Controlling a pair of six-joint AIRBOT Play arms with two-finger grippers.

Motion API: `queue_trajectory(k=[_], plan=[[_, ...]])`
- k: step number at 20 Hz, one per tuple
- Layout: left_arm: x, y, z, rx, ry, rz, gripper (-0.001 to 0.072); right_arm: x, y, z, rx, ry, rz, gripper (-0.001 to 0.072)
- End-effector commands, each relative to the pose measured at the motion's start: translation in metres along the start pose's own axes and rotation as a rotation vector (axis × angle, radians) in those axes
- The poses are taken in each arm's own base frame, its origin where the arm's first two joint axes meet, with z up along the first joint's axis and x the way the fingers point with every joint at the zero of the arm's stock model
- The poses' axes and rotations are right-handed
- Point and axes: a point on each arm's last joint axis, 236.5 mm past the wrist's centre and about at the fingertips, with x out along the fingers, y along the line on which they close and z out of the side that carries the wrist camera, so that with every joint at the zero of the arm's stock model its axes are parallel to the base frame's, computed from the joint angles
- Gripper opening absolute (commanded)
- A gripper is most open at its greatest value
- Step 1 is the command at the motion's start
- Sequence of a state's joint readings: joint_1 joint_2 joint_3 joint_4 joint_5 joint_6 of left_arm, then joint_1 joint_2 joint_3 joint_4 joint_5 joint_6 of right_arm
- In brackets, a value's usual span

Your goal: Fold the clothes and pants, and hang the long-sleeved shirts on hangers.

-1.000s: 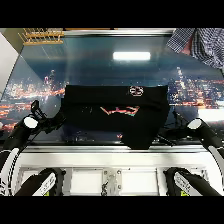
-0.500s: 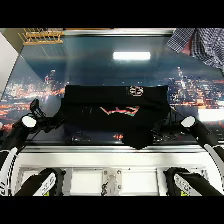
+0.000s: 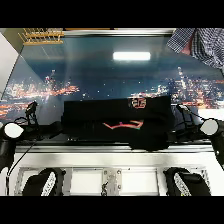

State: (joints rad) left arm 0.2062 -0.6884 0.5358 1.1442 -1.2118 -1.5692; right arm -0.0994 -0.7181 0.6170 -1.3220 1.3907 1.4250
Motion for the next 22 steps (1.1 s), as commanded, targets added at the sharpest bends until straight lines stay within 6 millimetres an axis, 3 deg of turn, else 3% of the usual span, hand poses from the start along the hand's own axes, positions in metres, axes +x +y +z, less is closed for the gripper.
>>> queue_trajectory(k=[1, 4, 9, 14, 17, 20, 21, 22], plan=[[-0.002, -0.008, -0.014, 0.051, 0.032, 0.003, 0.0005, -0.017, -0.006, 0.010, 0.004, -0.025, -0.041, 0.0009], [0.016, -0.016, 0.003, 0.068, 0.078, 0.008, 0.0005, -0.021, -0.009, 0.057, 0.006, -0.078, -0.045, 0.0009], [0.051, -0.040, 0.067, 0.109, 0.089, 0.013, 0.0005, -0.009, -0.019, 0.133, 0.018, -0.114, -0.046, 0.0009], [0.079, -0.048, 0.117, 0.099, 0.106, 0.019, 0.0005, 0.010, -0.026, 0.190, 0.032, -0.157, -0.033, 0.0010], [0.094, -0.049, 0.136, 0.094, 0.116, 0.020, 0.0005, 0.021, -0.024, 0.221, 0.064, -0.239, 0.003, 0.0011], [0.105, -0.052, 0.152, 0.088, 0.118, 0.015, 0.0009, 0.018, -0.016, 0.256, 0.119, -0.377, 0.063, 0.0032], [0.106, -0.054, 0.159, 0.088, 0.108, 0.011, 0.0205, 0.012, -0.012, 0.269, 0.145, -0.434, 0.090, 0.0216], [0.103, -0.058, 0.168, 0.094, 0.092, 0.006, 0.0413, 0.006, -0.008, 0.279, 0.167, -0.479, 0.115, 0.0517]])
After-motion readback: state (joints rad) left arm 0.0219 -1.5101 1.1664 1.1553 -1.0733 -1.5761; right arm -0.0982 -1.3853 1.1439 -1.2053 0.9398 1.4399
